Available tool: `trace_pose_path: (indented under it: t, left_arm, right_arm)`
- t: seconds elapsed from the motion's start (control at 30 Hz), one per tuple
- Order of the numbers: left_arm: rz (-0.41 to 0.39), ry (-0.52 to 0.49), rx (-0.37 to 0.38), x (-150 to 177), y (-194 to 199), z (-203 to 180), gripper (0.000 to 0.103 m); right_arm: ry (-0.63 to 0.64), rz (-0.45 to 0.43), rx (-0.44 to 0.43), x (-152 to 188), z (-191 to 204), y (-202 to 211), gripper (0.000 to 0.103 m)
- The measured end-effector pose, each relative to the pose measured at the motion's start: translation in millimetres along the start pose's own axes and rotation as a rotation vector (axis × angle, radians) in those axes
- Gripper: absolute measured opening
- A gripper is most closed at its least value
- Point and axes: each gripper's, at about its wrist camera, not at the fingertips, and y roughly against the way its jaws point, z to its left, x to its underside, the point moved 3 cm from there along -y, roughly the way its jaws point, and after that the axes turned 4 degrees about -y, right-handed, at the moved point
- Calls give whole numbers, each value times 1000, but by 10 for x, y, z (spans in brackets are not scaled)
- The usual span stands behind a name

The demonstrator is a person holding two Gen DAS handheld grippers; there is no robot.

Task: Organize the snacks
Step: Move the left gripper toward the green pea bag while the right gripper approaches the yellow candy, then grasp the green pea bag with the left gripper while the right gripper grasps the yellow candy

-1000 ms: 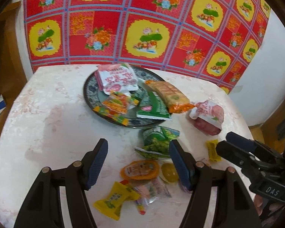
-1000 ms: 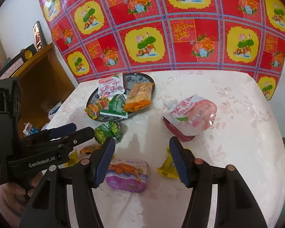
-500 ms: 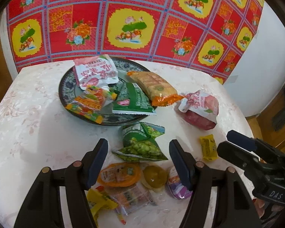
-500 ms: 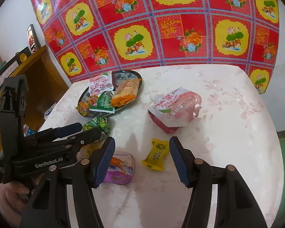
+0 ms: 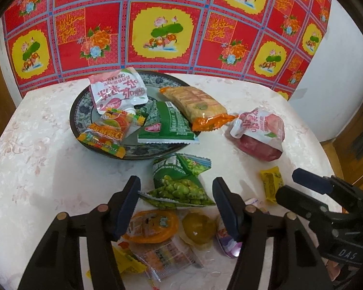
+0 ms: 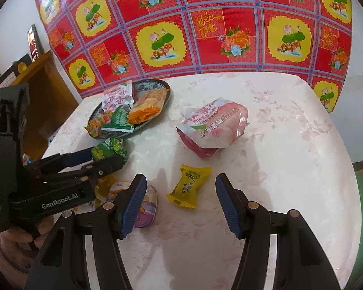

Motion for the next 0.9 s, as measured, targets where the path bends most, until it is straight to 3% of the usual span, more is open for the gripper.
trace_pose_path:
  t: [0.23, 0.4, 0.53, 0.9]
  left_arm:
    - [11, 32, -3, 21, -32, 51, 64]
    - [-7, 25, 0, 31, -13, 41, 60]
    - [-26, 23, 1, 31, 26, 45, 59]
    - [-53, 40, 6, 46, 154, 118, 59]
  right_arm:
    - [-13, 10, -6, 29, -14, -53, 60]
    - [-23, 36, -15, 75, -12, -137, 40]
    - [-27, 37, -17, 86, -23, -157, 31]
    - [-17, 14, -22, 84, -22, -137, 25]
